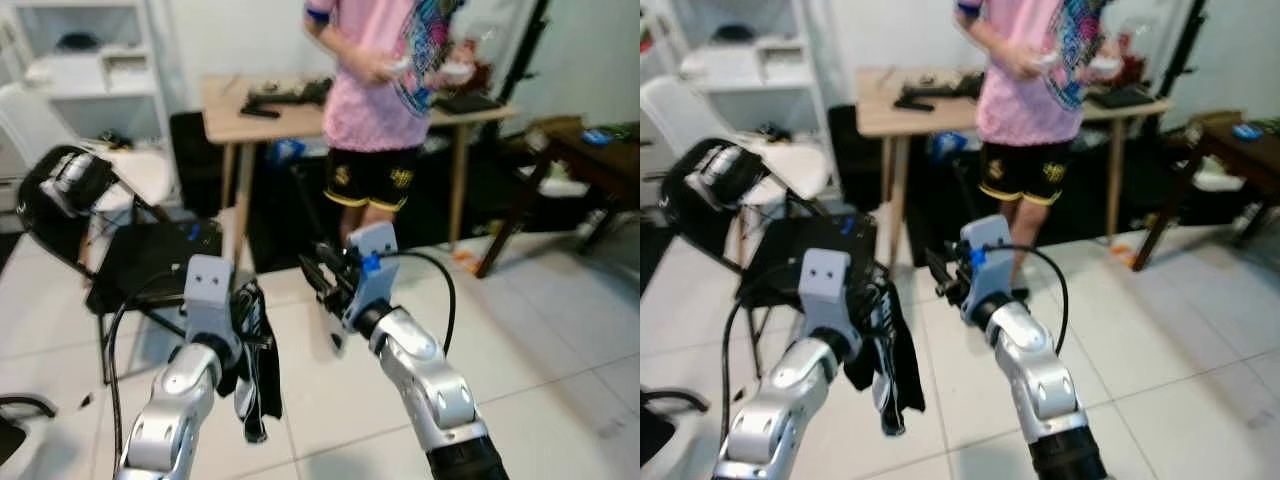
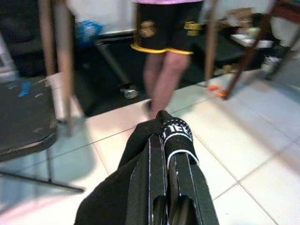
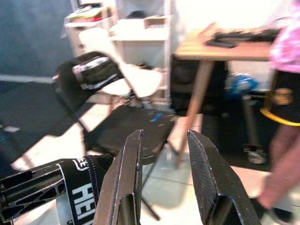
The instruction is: Hang hanger
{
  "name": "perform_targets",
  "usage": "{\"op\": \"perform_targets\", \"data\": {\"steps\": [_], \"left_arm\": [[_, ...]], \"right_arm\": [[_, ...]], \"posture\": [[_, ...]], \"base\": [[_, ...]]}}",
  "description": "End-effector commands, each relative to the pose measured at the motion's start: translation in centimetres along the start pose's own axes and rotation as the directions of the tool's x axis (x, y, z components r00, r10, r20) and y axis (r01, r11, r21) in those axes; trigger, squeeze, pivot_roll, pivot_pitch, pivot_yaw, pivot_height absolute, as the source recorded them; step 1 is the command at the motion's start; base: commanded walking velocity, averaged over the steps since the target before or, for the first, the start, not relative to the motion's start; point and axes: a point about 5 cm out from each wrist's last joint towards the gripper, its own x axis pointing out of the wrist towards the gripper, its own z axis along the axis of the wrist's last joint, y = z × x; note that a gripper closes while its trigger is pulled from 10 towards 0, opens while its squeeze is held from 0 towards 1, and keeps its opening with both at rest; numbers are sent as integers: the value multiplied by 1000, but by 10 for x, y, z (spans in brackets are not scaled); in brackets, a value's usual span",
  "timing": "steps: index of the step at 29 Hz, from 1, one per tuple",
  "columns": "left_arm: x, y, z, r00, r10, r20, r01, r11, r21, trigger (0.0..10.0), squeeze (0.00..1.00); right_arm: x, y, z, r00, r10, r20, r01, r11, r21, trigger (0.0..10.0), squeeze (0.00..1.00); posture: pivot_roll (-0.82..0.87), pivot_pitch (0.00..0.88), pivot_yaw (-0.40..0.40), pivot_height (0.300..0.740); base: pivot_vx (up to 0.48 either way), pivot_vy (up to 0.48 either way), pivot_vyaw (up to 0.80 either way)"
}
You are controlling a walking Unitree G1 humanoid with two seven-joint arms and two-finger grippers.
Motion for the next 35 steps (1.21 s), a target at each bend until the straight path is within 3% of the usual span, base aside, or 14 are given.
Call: {"op": "perform_targets", "data": {"steps": [1, 5, 12, 19, 23, 30, 35], "left_arm": [[0, 3, -2, 1000, 10, -12, -10, 1000, 13, 10000, 0], [1, 9, -7, 997, 64, -48, -62, 997, 44, 10000, 0], [2, 24, -13, 982, 175, -76, -175, 984, 17, 10000, 0], [4, 32, -15, 969, 224, -102, -224, 975, 7, 10000, 0], [6, 43, -24, 940, 298, -164, -298, 954, 24, 10000, 0], [1, 45, -32, 923, 329, -201, -334, 943, 8, 10000, 0], [3, 42, -30, 931, 315, -183, -321, 947, -2, 10000, 0]], "right_arm": [[2, 2, -5, 1000, 8, -25, -8, 1000, 5, 10000, 0], [-1, -2, -16, 998, -23, -58, 23, 1000, 5, 10000, 0], [-12, -20, -35, 986, -116, -121, 118, 993, 12, 10000, 0], [-17, -31, -40, 975, -179, -130, 184, 982, 31, 10000, 0], [-24, -43, -46, 959, -239, -151, 246, 969, 30, 10000, 0], [-25, -47, -47, 955, -253, -153, 259, 966, 20, 10000, 0], [-23, -48, -47, 952, -267, -147, 274, 961, 29, 10000, 0]], "posture": [[70, 0, -27, 740], [67, 0, -22, 740], [57, 0, -9, 740], [50, 0, -1, 740], [40, 0, -9, 740], [34, 0, -11, 740], [35, 0, -16, 740]], "base": [[0, 0, -800], [0, 0, -800], [0, 0, -800], [0, 0, -800], [0, 0, -800], [0, 0, -800], [0, 0, -800]]}}
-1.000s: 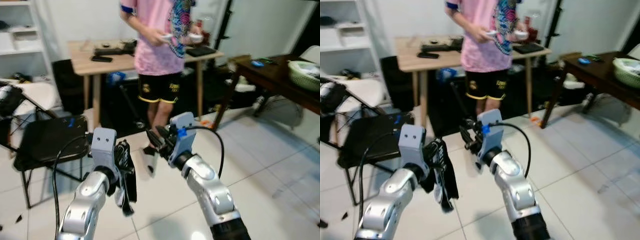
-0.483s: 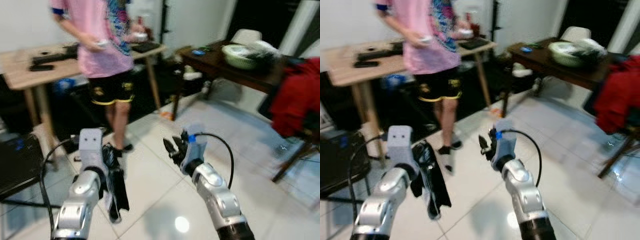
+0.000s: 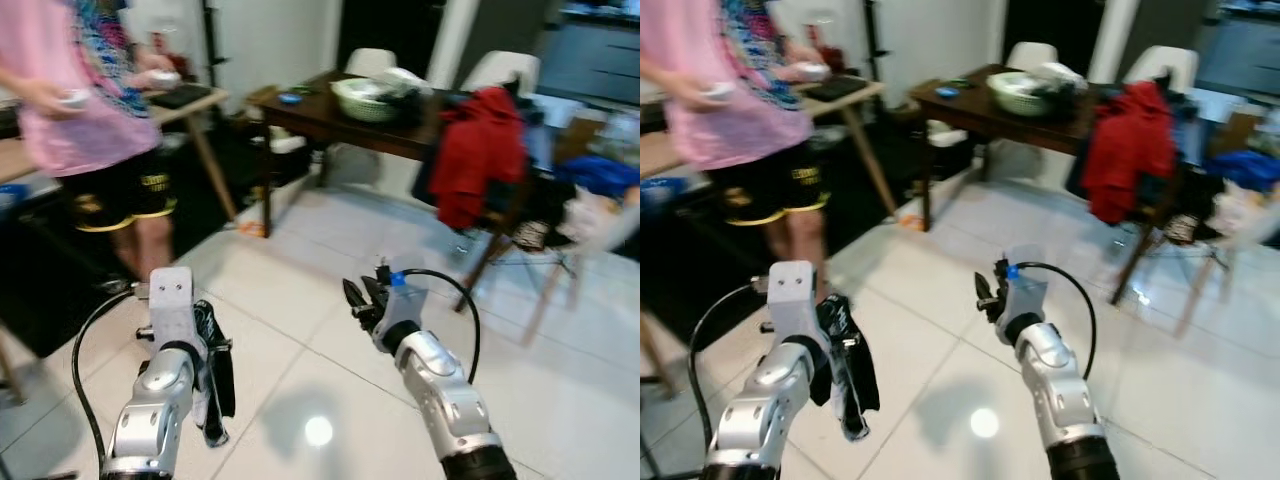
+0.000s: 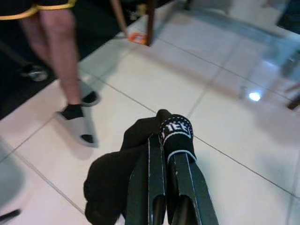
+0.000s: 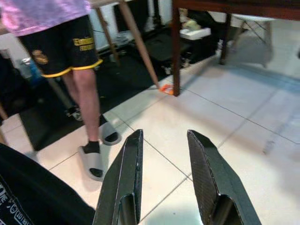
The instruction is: Hang hanger
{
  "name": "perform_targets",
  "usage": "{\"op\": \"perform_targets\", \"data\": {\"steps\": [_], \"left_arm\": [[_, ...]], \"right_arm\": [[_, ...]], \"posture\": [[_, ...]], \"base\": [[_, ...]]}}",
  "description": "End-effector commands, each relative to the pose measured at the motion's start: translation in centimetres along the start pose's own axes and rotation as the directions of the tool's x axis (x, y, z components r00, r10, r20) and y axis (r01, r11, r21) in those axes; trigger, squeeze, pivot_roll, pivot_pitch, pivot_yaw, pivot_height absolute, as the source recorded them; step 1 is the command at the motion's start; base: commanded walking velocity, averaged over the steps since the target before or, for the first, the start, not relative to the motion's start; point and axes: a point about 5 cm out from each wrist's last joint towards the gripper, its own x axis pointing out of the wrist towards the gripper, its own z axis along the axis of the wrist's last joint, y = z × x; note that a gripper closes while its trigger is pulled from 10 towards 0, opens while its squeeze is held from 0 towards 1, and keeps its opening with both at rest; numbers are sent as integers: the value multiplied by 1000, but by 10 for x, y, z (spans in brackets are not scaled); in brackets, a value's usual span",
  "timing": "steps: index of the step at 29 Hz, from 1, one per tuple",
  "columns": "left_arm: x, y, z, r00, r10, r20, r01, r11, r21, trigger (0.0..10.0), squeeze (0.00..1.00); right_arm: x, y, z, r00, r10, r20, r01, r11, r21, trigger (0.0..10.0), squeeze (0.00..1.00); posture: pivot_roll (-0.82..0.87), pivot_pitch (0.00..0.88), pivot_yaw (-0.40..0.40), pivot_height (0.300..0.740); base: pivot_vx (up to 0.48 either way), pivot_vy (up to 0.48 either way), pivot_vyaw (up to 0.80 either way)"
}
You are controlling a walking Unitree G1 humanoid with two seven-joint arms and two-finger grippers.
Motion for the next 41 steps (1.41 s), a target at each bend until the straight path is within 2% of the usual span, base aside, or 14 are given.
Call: {"op": "perform_targets", "data": {"steps": [1, 13, 20, 25, 29, 31, 33, 34, 41], "left_arm": [[1, -3, 1, 1000, -6, 4, 6, 1000, 3, 10000, 0], [5, -7, 5, 1000, -16, 8, 16, 1000, 23, 10000, 0], [-5, -17, 1, 996, -87, -15, 87, 996, -16, 10000, 0], [-4, -18, -1, 997, -73, -26, 72, 997, -27, 10000, 0], [-6, -15, 0, 999, -39, -23, 39, 999, -1, 10000, 0], [-7, -13, 1, 999, -33, 5, 33, 999, 34, 10000, 0], [-7, -13, 1, 999, -33, 5, 33, 999, 34, 10000, 0], [-6, -13, 6, 998, -24, 56, 21, 999, 46, 10000, 0], [-6, -14, 16, 994, -32, 105, 27, 999, 44, 10000, 0]], "right_arm": [[1, -3, -2, 1000, -15, -3, 15, 1000, 4, 10000, 0], [3, -2, -5, 999, -34, -9, 34, 999, 31, 10000, 0], [-1, 1, -11, 999, -45, -16, 46, 997, 60, 10000, 0], [1, 1, -10, 999, -41, -18, 42, 997, 58, 10000, 0], [4, -2, -7, 999, -38, -14, 39, 998, 52, 10000, 0], [4, -3, -8, 999, -41, -18, 42, 998, 54, 10000, 0], [4, -3, -8, 999, -41, -18, 42, 998, 54, 10000, 0], [3, 1, -10, 999, -32, -26, 34, 998, 56, 10000, 0], [5, 4, -14, 999, -20, -39, 22, 998, 53, 10000, 0]], "posture": [[35, 0, -16, 740], [50, 1, -15, 740], [54, 0, -19, 740], [54, 0, -34, 740], [59, 1, -40, 740], [60, 0, -42, 740], [60, 0, -42, 740], [67, 0, -42, 740], [74, 0, -38, 740]], "base": [[0, 0, -800], [0, 0, -800], [0, 0, -800], [0, 0, -800], [0, 0, -800], [0, 0, -800], [0, 0, -800], [0, 0, -800], [0, 0, -800]]}}
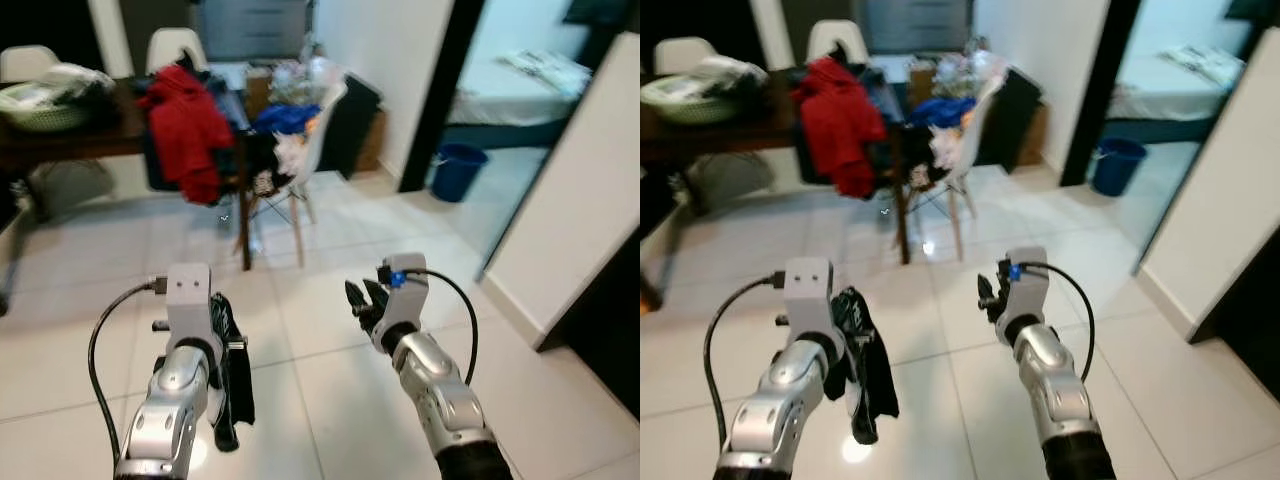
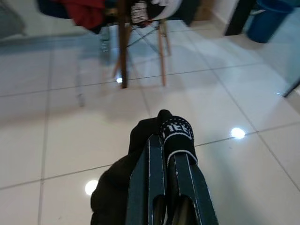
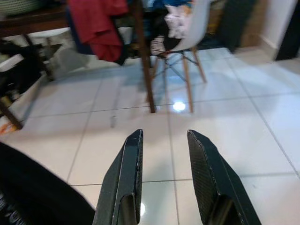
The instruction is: Hang hanger
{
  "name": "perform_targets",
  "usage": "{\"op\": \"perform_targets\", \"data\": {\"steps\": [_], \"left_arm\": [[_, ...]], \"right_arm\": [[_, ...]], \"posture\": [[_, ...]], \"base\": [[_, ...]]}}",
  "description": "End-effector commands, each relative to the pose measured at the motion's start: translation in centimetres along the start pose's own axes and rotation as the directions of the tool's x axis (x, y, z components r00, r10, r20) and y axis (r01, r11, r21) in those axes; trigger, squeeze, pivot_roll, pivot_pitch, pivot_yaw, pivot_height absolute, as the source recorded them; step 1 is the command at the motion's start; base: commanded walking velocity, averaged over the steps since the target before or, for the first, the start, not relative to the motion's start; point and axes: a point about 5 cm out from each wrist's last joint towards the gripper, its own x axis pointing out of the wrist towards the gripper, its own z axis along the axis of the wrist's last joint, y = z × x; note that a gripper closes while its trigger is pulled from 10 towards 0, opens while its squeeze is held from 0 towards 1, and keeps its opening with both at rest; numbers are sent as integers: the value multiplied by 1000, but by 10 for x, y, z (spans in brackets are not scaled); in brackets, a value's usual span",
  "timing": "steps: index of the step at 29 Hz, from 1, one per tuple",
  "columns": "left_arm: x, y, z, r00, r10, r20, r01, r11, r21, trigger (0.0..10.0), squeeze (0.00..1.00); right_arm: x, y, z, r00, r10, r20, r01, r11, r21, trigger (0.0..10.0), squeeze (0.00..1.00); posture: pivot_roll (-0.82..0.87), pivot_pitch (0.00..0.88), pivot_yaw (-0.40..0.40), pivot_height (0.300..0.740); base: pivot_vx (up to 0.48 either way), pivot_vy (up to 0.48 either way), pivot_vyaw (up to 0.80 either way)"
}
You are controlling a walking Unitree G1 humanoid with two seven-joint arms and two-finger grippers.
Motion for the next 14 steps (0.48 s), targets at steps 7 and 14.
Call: {"op": "perform_targets", "data": {"steps": [7, 14], "left_arm": [[1, 1, 8, 1000, -5, 28, 6, 999, -40, 10000, 0], [3, 0, 17, 997, -34, 68, 38, 997, -62, 10000, 0]], "right_arm": [[1, 3, -9, 999, 34, -41, -36, 998, -45, 10000, 0], [0, 12, -13, 995, 77, -62, -80, 995, -53, 10000, 0]], "posture": [[78, 0, -36, 740], [75, 0, -33, 740]], "base": [[0, 0, -212], [228, 0, 0]]}}
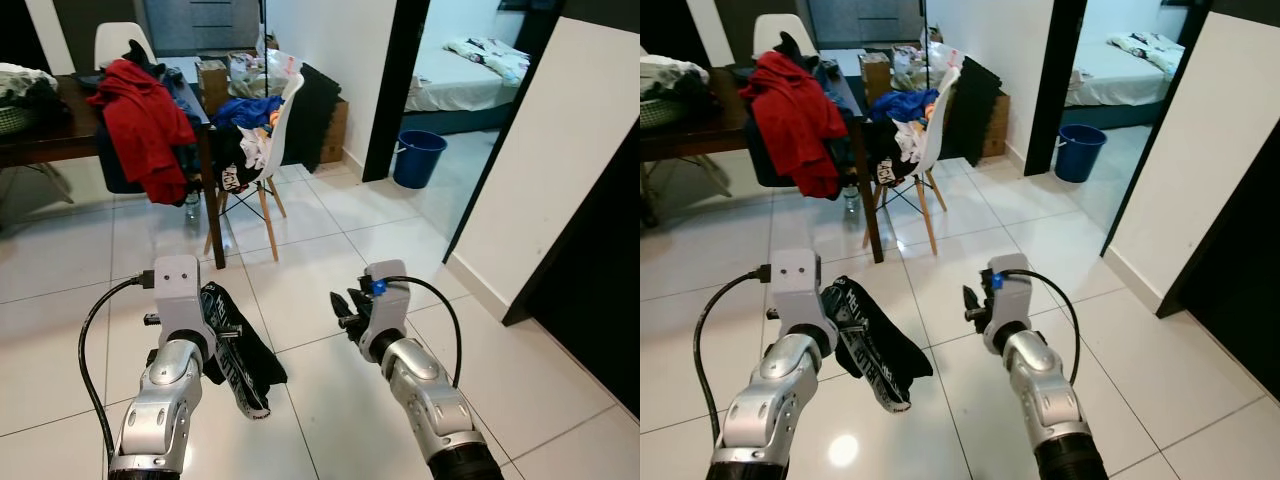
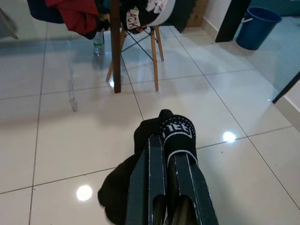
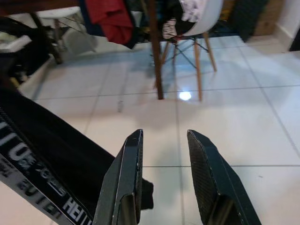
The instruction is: Hang hanger
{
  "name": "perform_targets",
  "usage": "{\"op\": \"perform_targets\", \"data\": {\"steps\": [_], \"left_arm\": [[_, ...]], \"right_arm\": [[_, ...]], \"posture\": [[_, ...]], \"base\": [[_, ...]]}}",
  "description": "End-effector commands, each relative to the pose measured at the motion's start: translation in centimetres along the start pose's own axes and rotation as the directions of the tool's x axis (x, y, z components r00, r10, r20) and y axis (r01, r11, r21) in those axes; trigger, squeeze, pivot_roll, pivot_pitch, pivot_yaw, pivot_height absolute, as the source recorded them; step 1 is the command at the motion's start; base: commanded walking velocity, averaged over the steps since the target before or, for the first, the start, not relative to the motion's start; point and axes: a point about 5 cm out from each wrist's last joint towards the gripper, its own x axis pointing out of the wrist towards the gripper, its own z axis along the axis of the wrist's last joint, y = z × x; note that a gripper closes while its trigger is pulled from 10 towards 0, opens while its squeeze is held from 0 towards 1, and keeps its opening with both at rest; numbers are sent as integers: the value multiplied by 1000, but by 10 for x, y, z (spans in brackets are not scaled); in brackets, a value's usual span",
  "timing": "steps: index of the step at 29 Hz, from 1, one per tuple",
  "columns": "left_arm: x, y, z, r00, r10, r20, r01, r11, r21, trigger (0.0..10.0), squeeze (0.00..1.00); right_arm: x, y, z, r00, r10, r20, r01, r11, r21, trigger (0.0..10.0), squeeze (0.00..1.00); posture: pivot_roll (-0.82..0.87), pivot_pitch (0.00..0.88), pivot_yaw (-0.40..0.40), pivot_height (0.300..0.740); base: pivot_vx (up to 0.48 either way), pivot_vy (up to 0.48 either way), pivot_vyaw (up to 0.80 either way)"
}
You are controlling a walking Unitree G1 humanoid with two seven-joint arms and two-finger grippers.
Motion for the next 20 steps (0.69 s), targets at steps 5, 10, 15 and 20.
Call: {"op": "perform_targets", "data": {"steps": [5, 10, 15, 20], "left_arm": [[2, -2, 8, 999, -14, 38, 14, 1000, -11, 10000, 0], [3, -1, 8, 999, -11, 39, 11, 1000, -13, 10000, 0], [4, 0, 9, 999, -13, 42, 14, 1000, -10, 10000, 0], [4, 1, 11, 999, -14, 46, 14, 1000, -8, 10000, 0]], "right_arm": [[-1, -2, -3, 1000, -2, -8, 2, 1000, -13, 10000, 0], [-1, -4, -2, 1000, -3, -6, 3, 1000, -16, 10000, 0], [1, -2, -2, 1000, -1, -4, 1, 1000, -16, 10000, 0], [2, 0, -2, 1000, 5, -2, -5, 1000, -15, 10000, 0]], "posture": [[72, 0, -31, 740], [74, 0, -27, 740], [79, 0, -25, 740], [81, 0, -20, 740]], "base": [[323, 0, 0], [326, 0, 0], [325, 0, 0], [326, 0, 0]]}}
